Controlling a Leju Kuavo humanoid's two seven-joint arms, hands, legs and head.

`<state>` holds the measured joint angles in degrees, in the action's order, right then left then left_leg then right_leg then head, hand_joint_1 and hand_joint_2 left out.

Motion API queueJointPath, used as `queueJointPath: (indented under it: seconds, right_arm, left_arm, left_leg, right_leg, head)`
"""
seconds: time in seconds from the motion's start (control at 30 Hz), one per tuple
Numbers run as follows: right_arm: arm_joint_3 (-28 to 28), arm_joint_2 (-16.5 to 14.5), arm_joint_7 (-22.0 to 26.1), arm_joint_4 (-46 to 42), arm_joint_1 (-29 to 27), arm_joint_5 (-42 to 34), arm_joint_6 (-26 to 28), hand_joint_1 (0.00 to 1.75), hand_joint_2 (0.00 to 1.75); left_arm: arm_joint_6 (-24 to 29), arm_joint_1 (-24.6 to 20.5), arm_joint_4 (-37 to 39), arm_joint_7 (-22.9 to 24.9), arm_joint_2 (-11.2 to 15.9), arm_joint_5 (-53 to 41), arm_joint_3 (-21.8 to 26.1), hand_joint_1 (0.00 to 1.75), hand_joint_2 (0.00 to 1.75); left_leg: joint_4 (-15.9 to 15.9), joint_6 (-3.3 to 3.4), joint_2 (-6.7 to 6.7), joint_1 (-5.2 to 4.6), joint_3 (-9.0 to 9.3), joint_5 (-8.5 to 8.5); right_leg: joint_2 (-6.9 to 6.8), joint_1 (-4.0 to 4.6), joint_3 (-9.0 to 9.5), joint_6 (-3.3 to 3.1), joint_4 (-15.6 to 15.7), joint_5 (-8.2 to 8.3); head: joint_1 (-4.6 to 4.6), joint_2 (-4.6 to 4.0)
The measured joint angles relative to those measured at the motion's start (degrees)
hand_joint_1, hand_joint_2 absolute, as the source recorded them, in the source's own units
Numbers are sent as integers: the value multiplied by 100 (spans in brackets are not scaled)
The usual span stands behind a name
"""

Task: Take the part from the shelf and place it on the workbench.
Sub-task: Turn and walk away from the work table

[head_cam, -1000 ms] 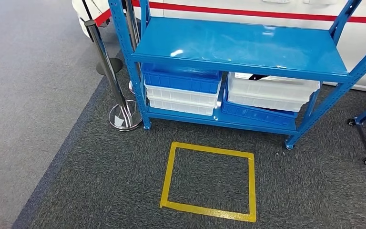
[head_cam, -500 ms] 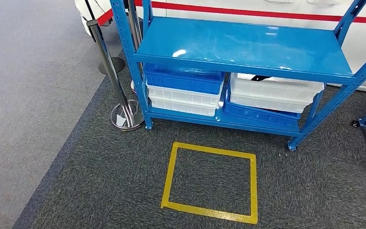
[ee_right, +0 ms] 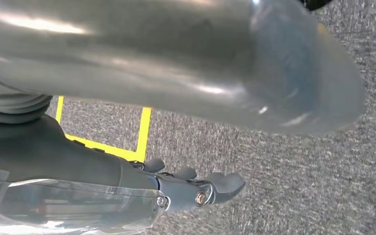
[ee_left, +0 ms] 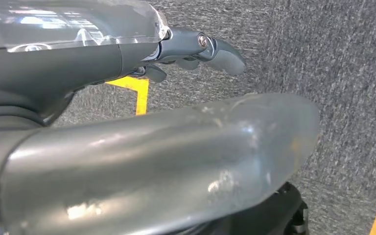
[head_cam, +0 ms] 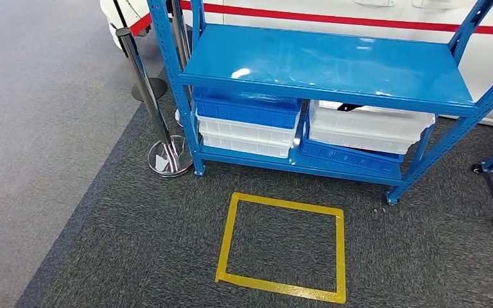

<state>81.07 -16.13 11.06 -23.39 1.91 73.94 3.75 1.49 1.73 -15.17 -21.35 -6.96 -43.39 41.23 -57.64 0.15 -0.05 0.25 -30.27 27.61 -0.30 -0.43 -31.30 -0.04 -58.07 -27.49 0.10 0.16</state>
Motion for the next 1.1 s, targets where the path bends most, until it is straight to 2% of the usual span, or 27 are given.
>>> queueJointPath:
  seconds: [0.07,0.1,0.2,0.23,0.27,0.3,0.37,0.4,0.43,0.53,0.6,0.63,0.7,0.73,0.77,0.8,0.87,0.93,0.97,1.03,1.1]
  right_arm:
    - [0,2,0,0,1,0,1,0,0]
    - [0,3,0,0,1,0,1,0,0]
    - [2,5,0,0,-2,0,1,0,0]
    - [2,5,0,0,-3,0,1,0,0]
    - [2,5,0,0,-4,0,1,0,0]
    - [2,6,0,0,-5,0,1,0,0]
    - [2,7,0,0,-5,0,1,0,0]
    - [2,7,0,0,-3,0,1,0,0]
    - [2,7,0,0,0,0,1,0,0]
    - [2,5,0,0,5,1,0,0,0]
    - [2,3,0,0,4,1,1,0,0]
    - [2,2,0,0,4,1,1,0,0]
    - [2,2,0,0,2,1,1,0,0]
    - [3,2,0,0,1,1,1,0,0]
    - [3,2,0,0,0,1,0,0,0]
    - [4,2,0,0,0,0,1,0,0]
    - [4,2,0,0,1,0,-1,0,0]
    - [4,2,0,0,3,0,-1,0,0]
    - [4,2,0,0,4,0,-1,0,0]
    - [3,2,0,0,5,1,0,0,0]
    - [2,2,0,0,4,1,1,0,0]
  left_arm:
    - [0,4,0,0,-7,0,2,0,0]
    - [0,4,0,0,-10,0,3,0,0]
    - [0,4,0,0,-10,1,9,0,0]
    - [0,5,0,1,-10,1,12,0,0]
    - [0,5,0,1,-10,0,14,0,0]
    - [0,3,0,2,-10,0,16,0,0]
    - [-1,2,0,1,-12,1,16,0,0]
    - [-2,1,0,1,-13,1,16,0,0]
    - [-2,2,0,0,-14,1,16,0,0]
    - [-1,-1,0,0,-14,0,18,0,0]
    - [-1,-2,0,0,-13,0,20,0,0]
    - [0,-2,0,0,-13,0,21,0,0]
    - [0,0,0,1,-14,0,24,0,0]
    - [0,5,0,1,-15,0,25,0,0]
    - [0,10,0,2,-16,0,25,0,0]
    - [0,15,0,2,-17,0,25,0,0]
    - [0,16,0,2,-16,0,26,0,0]
    - [0,5,0,1,-15,0,27,0,0]
    - [0,2,0,1,-15,0,27,0,0]
    - [0,4,0,0,-15,0,27,0,0]
    - [0,9,0,0,-16,0,27,0,0]
  left_leg:
    - [62,80,5,24,28,-51]
    - [95,119,10,40,37,-81]
    - [109,166,16,33,17,-113]
    - [106,167,15,27,14,-113]
    - [102,164,12,25,16,-111]
    - [99,158,6,24,25,-105]
    - [83,127,-8,16,46,-82]
    - [69,99,-12,5,48,-66]
    - [58,71,-14,-6,45,-55]
    - [43,-23,-14,-8,39,-33]
    - [-156,-87,-12,10,-35,122]
    - [-424,-116,-12,22,-151,291]
    - [-1184,-160,-11,40,-497,675]
    - [-1486,-174,-11,46,-637,774]
    - [-1598,-181,-10,48,-690,761]
    - [-1476,-178,-10,49,-632,634]
    - [-716,-144,-5,48,-266,235]
    - [-98,-85,-3,26,17,26]
    - [12,-54,-4,11,57,17]
    - [38,19,-9,4,56,-3]
    - [85,104,0,24,72,-54]
  right_leg:
    - [8,-8,-16,63,-65,-68]
    - [13,-11,-87,86,-227,-190]
    - [21,-33,-583,133,-1262,-723]
    - [21,-36,-707,144,-1512,-781]
    - [20,-37,-734,148,-1558,-724]
    - [20,-37,-649,144,-1374,-564]
    - [21,-32,-273,109,-601,-171]
    - [23,-23,-115,81,-264,-46]
    - [25,-12,-22,54,-58,9]
    - [25,0,-2,-34,31,21]
    - [13,-21,5,-112,62,42]
    - [5,-31,5,-142,74,50]
    - [-5,-26,-8,-169,70,48]
    - [-8,-23,-12,-171,67,47]
    - [-9,-22,-13,-171,62,45]
    - [-7,-22,-9,-168,58,43]
    - [-3,-21,10,-149,49,34]
    - [-1,-5,17,-94,32,22]
    - [-1,0,16,-57,30,21]
    - [1,-3,17,21,36,26]
    - [9,-16,-38,86,-98,-90]
  head:
    - [8,1]
    - [21,1]
    - [50,1]
    - [50,0]
    - [50,0]
    - [51,0]
    - [52,0]
    - [50,0]
    - [46,0]
    - [44,-1]
    - [27,0]
    - [14,0]
    - [-11,0]
    - [-10,-1]
    - [-11,-1]
    - [-12,0]
    - [-12,0]
    - [-6,-1]
    - [-5,-1]
    - [-3,0]
    - [10,0]
